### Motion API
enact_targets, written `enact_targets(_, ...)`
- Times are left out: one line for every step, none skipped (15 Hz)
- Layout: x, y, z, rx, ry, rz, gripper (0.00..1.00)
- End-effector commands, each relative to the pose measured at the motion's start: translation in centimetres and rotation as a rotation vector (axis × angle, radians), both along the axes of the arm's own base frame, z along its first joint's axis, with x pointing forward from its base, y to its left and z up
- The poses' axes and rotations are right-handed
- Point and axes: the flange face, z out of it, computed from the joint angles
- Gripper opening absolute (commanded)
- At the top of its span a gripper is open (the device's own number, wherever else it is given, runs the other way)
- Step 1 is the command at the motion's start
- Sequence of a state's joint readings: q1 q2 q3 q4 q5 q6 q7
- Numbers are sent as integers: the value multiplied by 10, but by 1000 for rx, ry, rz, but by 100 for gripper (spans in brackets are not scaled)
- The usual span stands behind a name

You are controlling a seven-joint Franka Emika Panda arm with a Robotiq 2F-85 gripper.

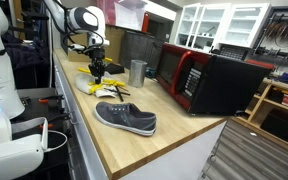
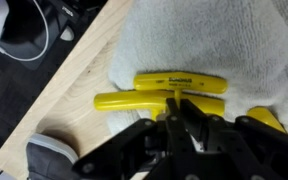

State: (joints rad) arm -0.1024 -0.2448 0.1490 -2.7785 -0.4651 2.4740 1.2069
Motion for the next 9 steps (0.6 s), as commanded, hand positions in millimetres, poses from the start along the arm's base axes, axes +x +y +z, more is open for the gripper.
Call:
enact_targets(0,-16,13,191,51,9,3)
enact_targets(0,-23,20,257,65,10,3)
enact_targets(3,-34,30,323,74,1,3)
enact_targets(7,-44,41,393,88,-2,3)
enact_targets(10,-54,51,430,93,-20,3)
enact_targets(13,-62,63,462,97,-30,3)
enact_targets(15,-69,75,476,99,-40,3)
enact_targets(17,-73,83,478,106,-46,3)
enact_targets(19,-75,89,464,113,-39,36)
